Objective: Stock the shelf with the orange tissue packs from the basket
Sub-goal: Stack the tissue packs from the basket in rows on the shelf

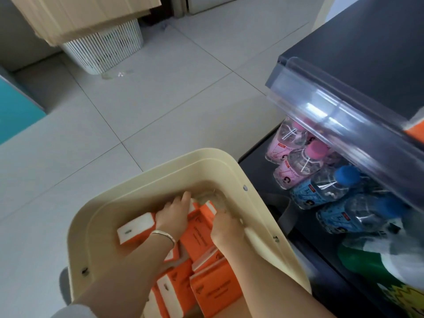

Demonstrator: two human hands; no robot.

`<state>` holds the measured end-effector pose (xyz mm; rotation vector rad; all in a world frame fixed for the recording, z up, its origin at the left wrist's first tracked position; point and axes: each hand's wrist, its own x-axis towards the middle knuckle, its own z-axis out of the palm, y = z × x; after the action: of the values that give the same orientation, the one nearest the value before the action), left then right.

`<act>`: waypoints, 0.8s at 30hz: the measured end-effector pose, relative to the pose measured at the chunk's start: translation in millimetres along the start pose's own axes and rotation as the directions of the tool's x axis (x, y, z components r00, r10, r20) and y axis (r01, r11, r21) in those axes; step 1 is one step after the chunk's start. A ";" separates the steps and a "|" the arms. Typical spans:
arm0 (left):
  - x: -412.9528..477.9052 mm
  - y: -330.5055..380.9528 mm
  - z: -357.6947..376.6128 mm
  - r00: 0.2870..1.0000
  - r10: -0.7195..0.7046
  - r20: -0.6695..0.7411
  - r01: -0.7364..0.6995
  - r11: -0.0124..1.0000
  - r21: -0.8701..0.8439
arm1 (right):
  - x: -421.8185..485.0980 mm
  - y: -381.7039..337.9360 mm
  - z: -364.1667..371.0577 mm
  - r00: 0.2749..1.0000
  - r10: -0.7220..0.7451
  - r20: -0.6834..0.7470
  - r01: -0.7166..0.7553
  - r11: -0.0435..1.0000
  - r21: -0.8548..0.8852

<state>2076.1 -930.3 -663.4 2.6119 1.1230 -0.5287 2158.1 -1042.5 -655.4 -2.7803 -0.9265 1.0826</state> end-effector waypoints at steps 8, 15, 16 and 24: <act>-23.1 21.9 -63.8 0.992 0.047 -0.116 -0.048 0.999 -0.006 | -35.0 -4.0 -54.0 0.990 0.101 -0.100 -0.079 0.977 0.200; -71.1 31.5 -132.0 0.944 0.103 -0.312 -0.122 0.992 -0.041 | -101.2 -8.6 -111.7 0.952 0.057 -0.302 -0.003 0.984 0.178; -81.8 33.8 -143.6 0.935 0.112 -0.337 -0.137 0.989 -0.050 | -115.2 -8.2 -119.6 0.944 0.042 -0.327 0.013 0.986 0.167; -162.8 57.9 -235.9 0.806 0.178 -0.564 -0.339 0.921 -0.193 | -217.5 0.4 -190.5 0.781 0.012 -0.624 0.149 0.967 0.205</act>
<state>2069.0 -988.7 -376.9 2.6456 0.8542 0.4344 2149.7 -1122.8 -377.7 -2.5749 -0.7294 0.1872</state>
